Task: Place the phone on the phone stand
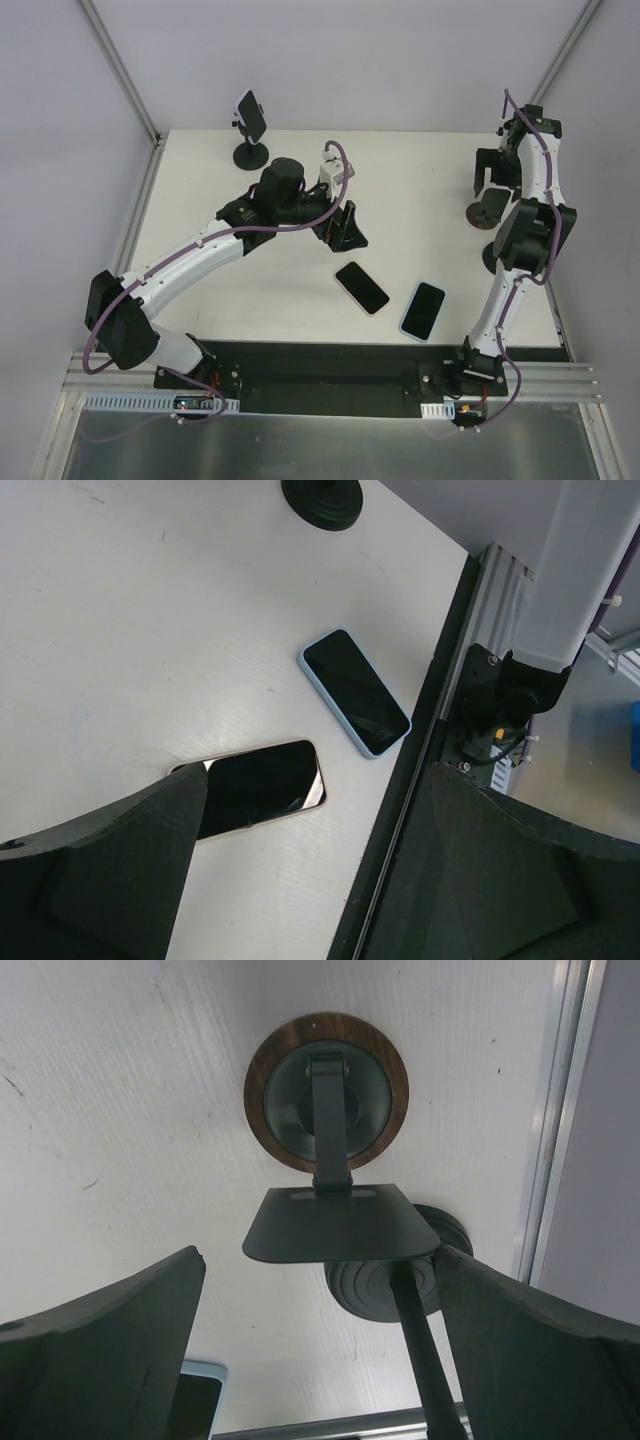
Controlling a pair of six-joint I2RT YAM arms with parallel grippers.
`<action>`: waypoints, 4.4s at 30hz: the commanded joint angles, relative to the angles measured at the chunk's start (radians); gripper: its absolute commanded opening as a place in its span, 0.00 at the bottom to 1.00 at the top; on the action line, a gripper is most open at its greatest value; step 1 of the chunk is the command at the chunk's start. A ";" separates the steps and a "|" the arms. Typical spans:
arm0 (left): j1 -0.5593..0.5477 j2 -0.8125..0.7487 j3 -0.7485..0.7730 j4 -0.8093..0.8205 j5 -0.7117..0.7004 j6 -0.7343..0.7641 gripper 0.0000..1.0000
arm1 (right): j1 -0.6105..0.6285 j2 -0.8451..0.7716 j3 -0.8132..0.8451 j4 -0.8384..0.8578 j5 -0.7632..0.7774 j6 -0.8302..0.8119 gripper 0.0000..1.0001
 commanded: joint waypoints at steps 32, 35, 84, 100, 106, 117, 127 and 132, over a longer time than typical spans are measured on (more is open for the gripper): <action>0.029 0.052 0.042 0.010 0.071 -0.034 0.88 | 0.109 -0.006 0.111 -0.037 -0.060 0.051 0.00; 0.066 0.023 0.049 0.010 0.078 -0.034 0.86 | 0.186 -0.060 0.041 0.012 -0.084 0.084 0.00; 0.334 0.027 0.078 -0.197 0.002 0.013 0.88 | 0.786 -0.892 -1.152 1.062 -0.345 0.349 1.00; 0.320 0.199 0.233 -0.345 -0.039 0.151 0.87 | 0.734 -1.005 -1.573 1.553 -0.236 0.435 1.00; 0.291 0.219 0.236 -0.343 -0.044 0.148 0.79 | 0.731 -1.037 -1.605 1.594 -0.209 0.427 1.00; 0.196 0.273 0.228 -0.372 -0.096 0.157 0.71 | 0.728 -1.100 -1.627 1.575 -0.175 0.403 1.00; 0.161 0.316 0.233 -0.414 -0.221 0.153 0.62 | 0.723 -1.123 -1.630 1.574 -0.173 0.400 1.00; 0.159 0.345 0.246 -0.431 -0.229 0.156 0.54 | 0.725 -1.132 -1.633 1.572 -0.175 0.400 1.00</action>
